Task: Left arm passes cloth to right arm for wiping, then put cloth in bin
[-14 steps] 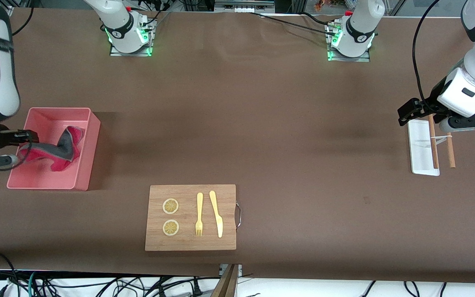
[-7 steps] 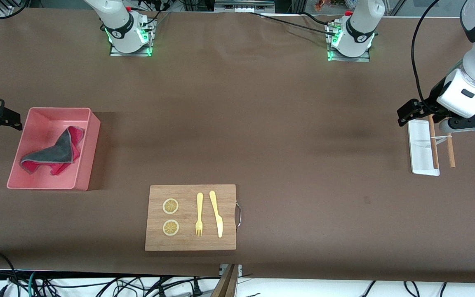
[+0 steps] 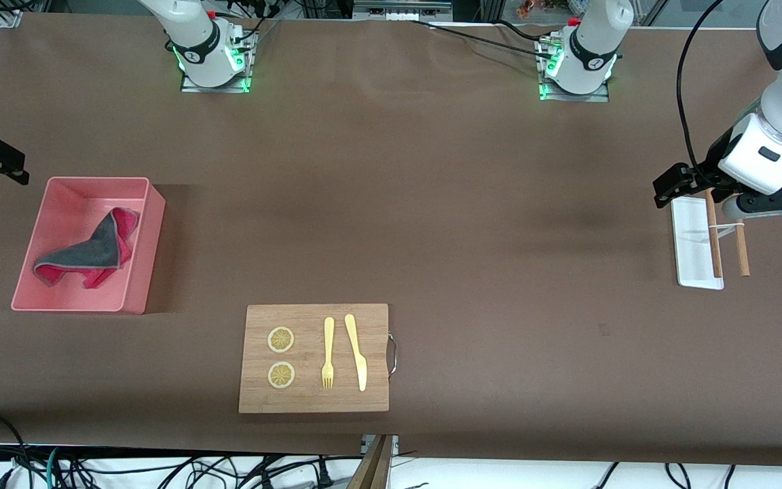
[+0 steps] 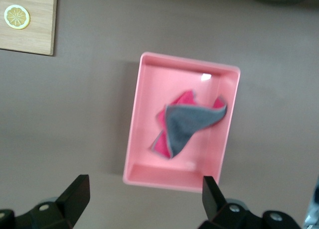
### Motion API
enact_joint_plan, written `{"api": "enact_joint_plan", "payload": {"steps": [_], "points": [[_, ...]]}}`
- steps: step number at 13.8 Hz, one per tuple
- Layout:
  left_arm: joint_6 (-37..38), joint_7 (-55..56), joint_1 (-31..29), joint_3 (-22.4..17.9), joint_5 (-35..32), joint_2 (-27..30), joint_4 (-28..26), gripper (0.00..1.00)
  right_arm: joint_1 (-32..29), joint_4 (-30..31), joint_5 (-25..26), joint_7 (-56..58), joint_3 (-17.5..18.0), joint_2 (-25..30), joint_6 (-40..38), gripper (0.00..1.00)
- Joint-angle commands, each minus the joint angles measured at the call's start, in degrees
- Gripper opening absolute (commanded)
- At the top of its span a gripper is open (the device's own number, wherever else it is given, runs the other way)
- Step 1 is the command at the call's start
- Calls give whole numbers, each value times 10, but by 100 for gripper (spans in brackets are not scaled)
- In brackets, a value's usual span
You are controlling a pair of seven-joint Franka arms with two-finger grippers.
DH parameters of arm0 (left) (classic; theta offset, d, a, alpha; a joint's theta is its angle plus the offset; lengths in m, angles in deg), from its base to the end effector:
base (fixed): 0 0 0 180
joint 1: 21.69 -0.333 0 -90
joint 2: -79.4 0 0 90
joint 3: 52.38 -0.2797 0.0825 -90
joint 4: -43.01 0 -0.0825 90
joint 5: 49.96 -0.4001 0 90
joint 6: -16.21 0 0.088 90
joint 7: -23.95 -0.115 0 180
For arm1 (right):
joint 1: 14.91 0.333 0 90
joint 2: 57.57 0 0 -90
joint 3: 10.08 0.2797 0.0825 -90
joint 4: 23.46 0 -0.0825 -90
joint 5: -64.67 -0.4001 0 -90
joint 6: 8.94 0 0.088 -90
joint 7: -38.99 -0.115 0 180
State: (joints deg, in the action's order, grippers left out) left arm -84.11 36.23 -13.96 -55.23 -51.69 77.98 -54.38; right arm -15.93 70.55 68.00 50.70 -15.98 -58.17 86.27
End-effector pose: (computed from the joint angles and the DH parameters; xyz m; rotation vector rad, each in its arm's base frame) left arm 0.5865 -0.0474 0.5182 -3.1085 -0.1931 -0.0478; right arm 0.5751 -0.0758 0.5480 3.0787 0.1365 0.0013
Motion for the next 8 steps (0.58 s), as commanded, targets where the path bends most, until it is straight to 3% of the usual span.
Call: {"api": "enact_joint_plan", "payload": {"steps": [1, 4, 8], "points": [[11, 6, 1, 1, -1, -8, 16, 100, -4, 10, -40, -74, 16, 21, -35, 100], [11, 6, 1, 1, -2, -8, 16, 100, -4, 7, -39, -100, 42, 21, -42, 100], [11, 6, 1, 1, -2, -8, 16, 100, -4, -9, -40, -97, 40, 10, -49, 100]]}}
